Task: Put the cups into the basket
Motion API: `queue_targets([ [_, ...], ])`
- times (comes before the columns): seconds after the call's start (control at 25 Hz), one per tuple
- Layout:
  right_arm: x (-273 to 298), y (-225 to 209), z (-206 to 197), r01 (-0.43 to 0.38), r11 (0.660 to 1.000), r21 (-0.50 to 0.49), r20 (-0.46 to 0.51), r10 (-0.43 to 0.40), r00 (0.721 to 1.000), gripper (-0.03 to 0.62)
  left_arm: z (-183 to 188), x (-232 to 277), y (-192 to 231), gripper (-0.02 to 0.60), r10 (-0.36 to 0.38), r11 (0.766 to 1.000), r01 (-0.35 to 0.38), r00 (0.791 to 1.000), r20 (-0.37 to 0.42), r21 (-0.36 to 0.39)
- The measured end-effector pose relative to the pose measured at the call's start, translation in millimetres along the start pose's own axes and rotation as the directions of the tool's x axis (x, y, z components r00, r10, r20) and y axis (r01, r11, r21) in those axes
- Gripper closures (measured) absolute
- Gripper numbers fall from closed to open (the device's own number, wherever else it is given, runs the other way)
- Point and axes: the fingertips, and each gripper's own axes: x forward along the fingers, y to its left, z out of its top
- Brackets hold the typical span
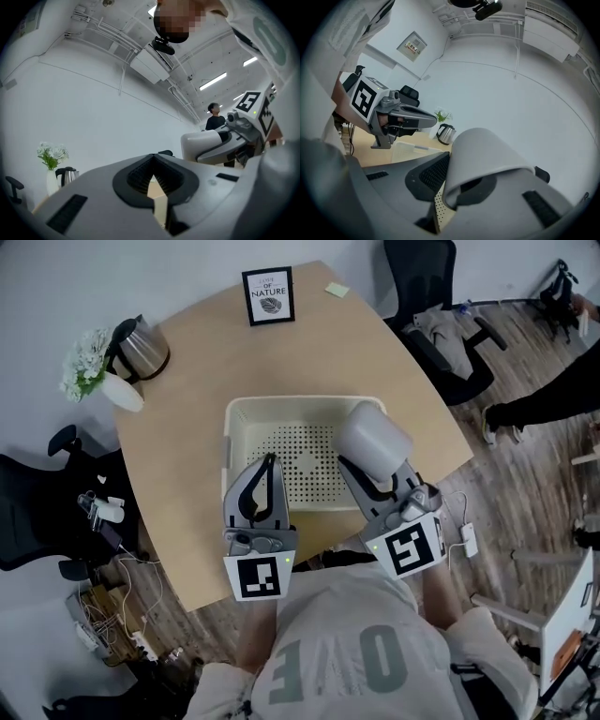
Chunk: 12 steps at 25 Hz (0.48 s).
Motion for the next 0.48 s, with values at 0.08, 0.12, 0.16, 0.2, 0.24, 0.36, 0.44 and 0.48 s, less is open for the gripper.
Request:
queue_targets([
  [0.08,14.2,2.1,0.4,-0.016,1.0,-0.02,-0.013,0.016,1.0,0.562,-4.8,1.5,8.9,0.574,0.0,1.0,0.0,1.0,-0.007,0.007],
  [0.12,21.3,4.2,-0.7,-0.028,0.999,-0.027,-0.028,0.027,0.999,0.562,-7.2,1.6,13.4,0.574,0.002,1.0,-0.002,1.0,-0.012,0.005],
  [0.16,27.3,7.4,-2.3,-0.042,0.999,-0.029,-0.045,0.041,0.998,0.562,-9.3,1.1,17.2,0.574,0.005,1.0,-0.005,1.0,-0.016,0.0],
  [0.2,32.2,11.0,-3.9,-0.057,0.998,-0.026,-0.06,0.055,0.997,0.562,-11.1,0.1,20.2,0.574,0.005,1.0,-0.005,1.0,-0.02,-0.004],
  [0.24,36.4,14.4,-4.9,-0.071,0.997,-0.024,-0.073,0.069,0.995,0.56,-12.7,-0.9,22.5,0.574,0.003,1.0,-0.003,1.0,-0.024,-0.005],
  [0.36,48.4,21.6,-7.5,-0.115,0.992,-0.044,-0.109,0.109,0.988,0.562,-17.2,-1.3,28.7,0.574,-0.005,1.0,0.005,0.999,-0.032,-0.001],
  [0.44,55.9,25.6,-11.7,-0.154,0.986,-0.067,-0.145,0.143,0.979,0.56,-18.3,-0.6,31.9,0.574,-0.005,1.0,0.004,1.0,-0.027,-0.012],
  [0.48,59.8,27.4,-14.1,-0.173,0.982,-0.076,-0.162,0.159,0.974,0.56,-19.2,-0.5,33.1,0.574,-0.006,1.0,0.005,1.0,-0.028,-0.013],
])
